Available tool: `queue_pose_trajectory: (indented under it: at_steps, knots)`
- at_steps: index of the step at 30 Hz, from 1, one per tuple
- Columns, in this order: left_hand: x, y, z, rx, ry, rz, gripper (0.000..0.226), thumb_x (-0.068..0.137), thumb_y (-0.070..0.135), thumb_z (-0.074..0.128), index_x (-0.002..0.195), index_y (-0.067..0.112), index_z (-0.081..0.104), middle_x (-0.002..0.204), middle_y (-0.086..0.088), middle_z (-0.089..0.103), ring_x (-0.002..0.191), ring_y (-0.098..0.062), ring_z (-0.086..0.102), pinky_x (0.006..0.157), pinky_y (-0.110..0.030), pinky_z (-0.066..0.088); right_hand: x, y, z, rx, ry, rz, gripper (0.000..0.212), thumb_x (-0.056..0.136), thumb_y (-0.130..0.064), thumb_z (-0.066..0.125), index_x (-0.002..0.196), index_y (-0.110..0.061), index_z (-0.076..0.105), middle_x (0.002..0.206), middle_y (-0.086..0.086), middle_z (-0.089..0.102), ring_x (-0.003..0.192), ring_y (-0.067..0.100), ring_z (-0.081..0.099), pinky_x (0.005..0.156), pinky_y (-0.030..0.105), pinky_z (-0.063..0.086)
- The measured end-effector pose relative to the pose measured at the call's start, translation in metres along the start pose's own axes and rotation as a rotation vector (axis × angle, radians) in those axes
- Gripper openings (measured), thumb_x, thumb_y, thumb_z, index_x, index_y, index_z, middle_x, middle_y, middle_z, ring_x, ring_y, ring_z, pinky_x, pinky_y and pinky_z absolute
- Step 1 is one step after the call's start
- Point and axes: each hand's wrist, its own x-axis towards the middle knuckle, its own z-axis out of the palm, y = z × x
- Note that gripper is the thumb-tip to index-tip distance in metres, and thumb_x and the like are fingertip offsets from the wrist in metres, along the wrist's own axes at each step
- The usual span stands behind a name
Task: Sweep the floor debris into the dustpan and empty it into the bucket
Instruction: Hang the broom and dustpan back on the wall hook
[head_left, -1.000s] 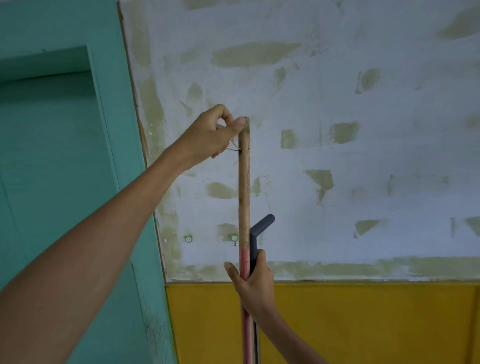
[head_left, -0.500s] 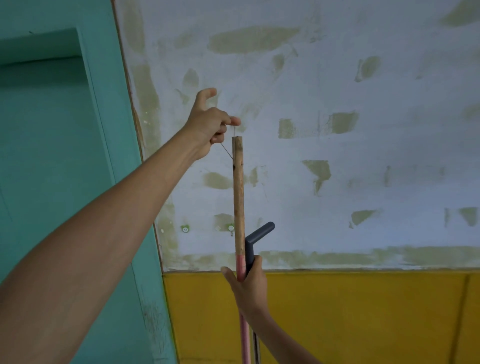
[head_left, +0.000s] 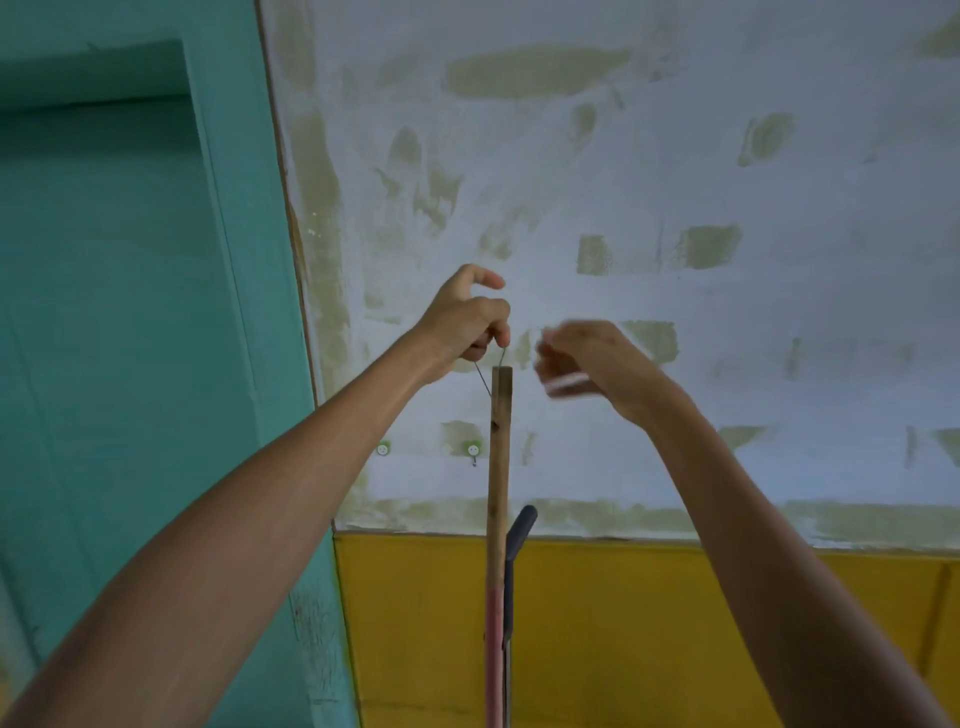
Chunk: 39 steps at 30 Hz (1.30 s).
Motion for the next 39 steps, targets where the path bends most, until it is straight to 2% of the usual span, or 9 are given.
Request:
queue_pose_trajectory:
  at_steps: [3,6,9,11,14,22,31,36,39]
  knots:
    - [-0.002,-0.007,-0.003,0.016,0.037,-0.013,0.036,0.063,0.007,0.052,0.095,0.02,0.043,0.05,-0.007,0.056,0.036,-0.012,0.032,0.037,-0.019,0.025,0.022,-0.013,0.009,0.102,-0.24,-0.069,0.018,0.095,-0.015,0.057,0.11,-0.007,0.062,0.105,0.01,0.073,0.102,0.022,0.069,0.09,0.044,0.055]
    - [-0.005,-0.014,-0.015,0.023,0.053,-0.006,0.033,0.062,0.008,0.05,0.09,0.021,0.04,0.05,-0.008,0.059,0.037,-0.012,0.032,0.035,-0.018,0.027,0.028,-0.004,0.02,0.04,-0.464,0.036,0.034,0.093,-0.015,0.06,0.126,-0.012,0.054,0.121,0.005,0.068,0.111,0.02,0.065,0.095,0.045,0.052]
    - [-0.008,-0.018,-0.021,0.032,0.053,0.002,0.03,0.063,0.008,0.049,0.089,0.021,0.039,0.049,-0.008,0.061,0.034,-0.011,0.032,0.034,-0.017,0.027,0.024,0.008,0.04,-0.05,-0.629,0.081,0.057,0.092,-0.002,0.06,0.14,-0.027,0.041,0.138,0.001,0.05,0.114,0.024,0.062,0.094,0.045,0.054]
    - [-0.009,-0.019,-0.02,0.044,0.035,0.001,0.03,0.064,0.008,0.048,0.09,0.021,0.04,0.049,-0.007,0.06,0.034,-0.011,0.03,0.034,-0.019,0.027,0.02,0.014,0.053,-0.092,-0.691,0.066,0.052,0.095,-0.003,0.057,0.139,-0.025,0.04,0.134,0.006,0.053,0.111,0.029,0.064,0.091,0.049,0.055]
    - [-0.01,-0.019,-0.022,0.043,0.009,-0.014,0.028,0.066,0.009,0.048,0.091,0.021,0.041,0.049,-0.007,0.06,0.036,-0.012,0.029,0.035,-0.02,0.027,0.017,0.018,0.058,-0.083,-0.667,0.017,0.04,0.097,-0.009,0.056,0.135,-0.017,0.047,0.121,0.013,0.063,0.107,0.03,0.067,0.087,0.054,0.055]
    - [-0.015,-0.018,-0.036,0.013,-0.015,-0.037,0.025,0.074,-0.001,0.046,0.093,0.016,0.045,0.049,-0.009,0.058,0.039,-0.013,0.029,0.037,-0.02,0.025,0.016,0.018,0.067,-0.038,-0.618,0.001,0.033,0.094,-0.011,0.062,0.124,-0.004,0.052,0.114,0.019,0.066,0.103,0.034,0.068,0.081,0.05,0.059]
    - [-0.024,-0.026,-0.047,0.038,-0.024,-0.057,0.029,0.07,-0.001,0.048,0.095,0.014,0.047,0.049,-0.008,0.056,0.037,-0.013,0.037,0.038,-0.022,0.032,0.027,0.025,0.084,-0.112,-0.508,-0.022,0.026,0.079,-0.018,0.08,0.096,-0.008,0.063,0.092,0.02,0.074,0.09,0.034,0.072,0.075,0.037,0.061]
    - [-0.025,-0.026,-0.057,0.037,-0.147,-0.013,0.027,0.069,0.001,0.05,0.094,0.011,0.048,0.06,-0.007,0.052,0.049,-0.016,0.05,0.058,-0.029,0.053,0.033,0.028,0.082,-0.148,-0.48,-0.04,0.038,0.074,-0.024,0.083,0.095,-0.005,0.059,0.082,0.015,0.075,0.082,0.029,0.074,0.067,0.031,0.06]
    - [-0.027,-0.028,-0.063,0.11,-0.224,0.061,0.028,0.07,-0.003,0.05,0.093,0.012,0.046,0.061,0.001,0.048,0.058,-0.014,0.046,0.067,-0.025,0.046,0.035,0.031,0.081,-0.132,-0.445,-0.1,0.033,0.075,-0.022,0.083,0.089,-0.003,0.058,0.075,0.013,0.068,0.076,0.029,0.072,0.074,0.044,0.058]
